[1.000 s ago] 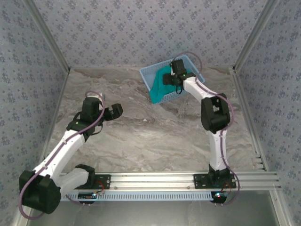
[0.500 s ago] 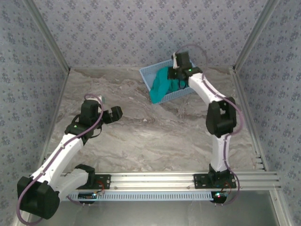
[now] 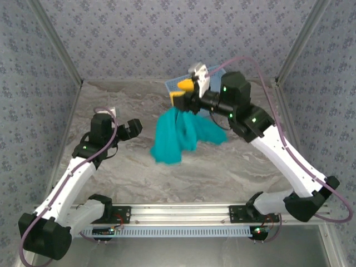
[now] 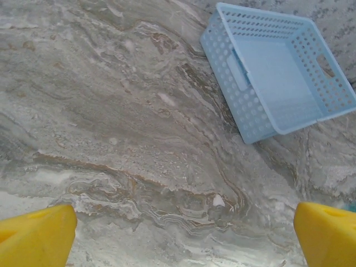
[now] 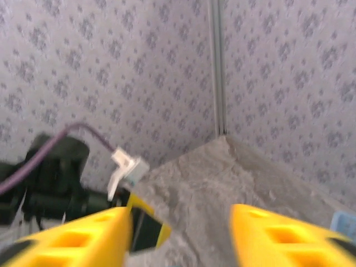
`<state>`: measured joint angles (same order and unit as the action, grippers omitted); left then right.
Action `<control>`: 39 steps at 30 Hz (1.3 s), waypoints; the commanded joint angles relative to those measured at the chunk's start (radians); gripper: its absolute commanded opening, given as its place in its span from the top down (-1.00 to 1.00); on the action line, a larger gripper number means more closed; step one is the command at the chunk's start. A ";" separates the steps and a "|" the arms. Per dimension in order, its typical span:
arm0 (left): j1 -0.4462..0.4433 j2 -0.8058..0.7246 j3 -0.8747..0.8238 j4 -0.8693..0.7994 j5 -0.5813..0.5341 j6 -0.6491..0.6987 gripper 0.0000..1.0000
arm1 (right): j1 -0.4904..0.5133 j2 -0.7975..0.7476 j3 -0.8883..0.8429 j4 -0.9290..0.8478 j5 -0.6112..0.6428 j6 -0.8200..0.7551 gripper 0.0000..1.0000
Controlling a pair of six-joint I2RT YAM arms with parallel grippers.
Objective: Fold the inside-out t-shirt
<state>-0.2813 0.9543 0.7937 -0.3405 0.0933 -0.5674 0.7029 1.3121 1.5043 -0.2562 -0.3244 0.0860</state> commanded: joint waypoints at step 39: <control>0.053 0.070 0.037 -0.122 0.180 0.019 -1.00 | 0.098 0.159 -0.078 -0.248 0.067 0.038 0.07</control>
<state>-0.2382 1.0546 0.7845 -0.4473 0.2516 -0.5659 0.7841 1.4769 1.4090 -0.3855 -0.2844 0.1616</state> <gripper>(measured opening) 0.997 0.246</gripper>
